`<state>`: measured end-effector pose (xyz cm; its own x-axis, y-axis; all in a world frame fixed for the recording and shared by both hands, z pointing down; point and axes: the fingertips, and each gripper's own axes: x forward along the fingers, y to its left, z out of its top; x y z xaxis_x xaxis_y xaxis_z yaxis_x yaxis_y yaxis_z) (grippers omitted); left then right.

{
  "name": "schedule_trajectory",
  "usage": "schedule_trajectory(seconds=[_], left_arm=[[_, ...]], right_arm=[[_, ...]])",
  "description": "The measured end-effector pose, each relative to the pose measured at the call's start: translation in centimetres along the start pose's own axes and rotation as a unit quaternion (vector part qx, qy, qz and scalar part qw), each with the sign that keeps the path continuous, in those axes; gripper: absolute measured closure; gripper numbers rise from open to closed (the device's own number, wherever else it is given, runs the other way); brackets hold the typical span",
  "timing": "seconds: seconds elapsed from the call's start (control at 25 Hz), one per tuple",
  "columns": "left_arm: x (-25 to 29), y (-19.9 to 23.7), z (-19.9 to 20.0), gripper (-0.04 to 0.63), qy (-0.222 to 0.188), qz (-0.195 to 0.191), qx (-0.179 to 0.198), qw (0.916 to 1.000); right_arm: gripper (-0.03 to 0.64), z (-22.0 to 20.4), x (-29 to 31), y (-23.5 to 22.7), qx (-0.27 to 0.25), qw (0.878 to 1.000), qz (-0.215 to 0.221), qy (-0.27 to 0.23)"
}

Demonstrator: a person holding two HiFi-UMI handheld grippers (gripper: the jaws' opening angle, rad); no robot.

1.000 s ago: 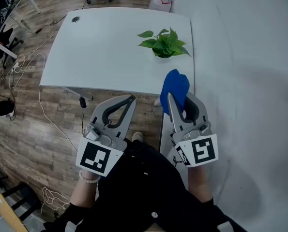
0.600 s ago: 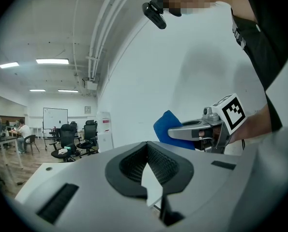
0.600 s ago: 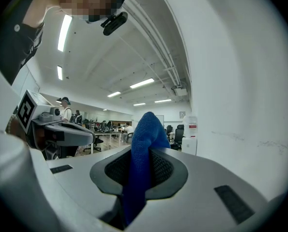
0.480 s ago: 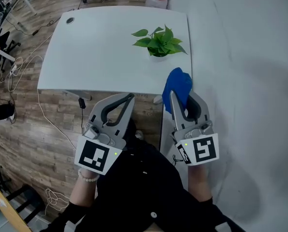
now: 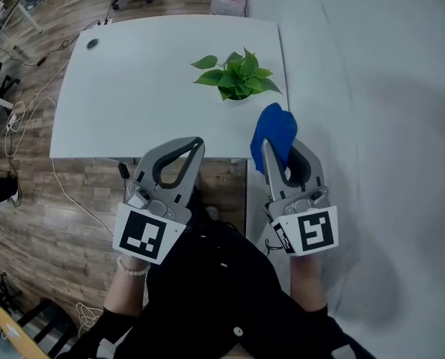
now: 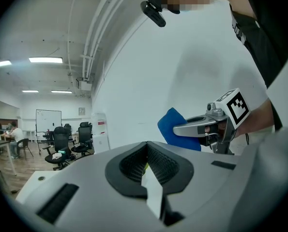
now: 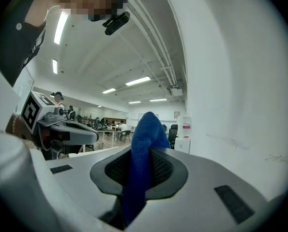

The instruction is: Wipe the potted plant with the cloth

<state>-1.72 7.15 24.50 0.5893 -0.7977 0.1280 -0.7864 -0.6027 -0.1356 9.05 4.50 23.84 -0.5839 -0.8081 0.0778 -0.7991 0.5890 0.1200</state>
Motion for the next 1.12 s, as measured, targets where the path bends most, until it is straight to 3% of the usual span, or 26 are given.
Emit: schedule_trajectory(seconds=[1.12], left_arm=[[8.9,10.8,-2.3,0.583,-0.007,-0.094,-0.011,0.9955]], right_arm=[[0.528,-0.7,11.0,-3.2,0.009,0.996,-0.080,0.044]])
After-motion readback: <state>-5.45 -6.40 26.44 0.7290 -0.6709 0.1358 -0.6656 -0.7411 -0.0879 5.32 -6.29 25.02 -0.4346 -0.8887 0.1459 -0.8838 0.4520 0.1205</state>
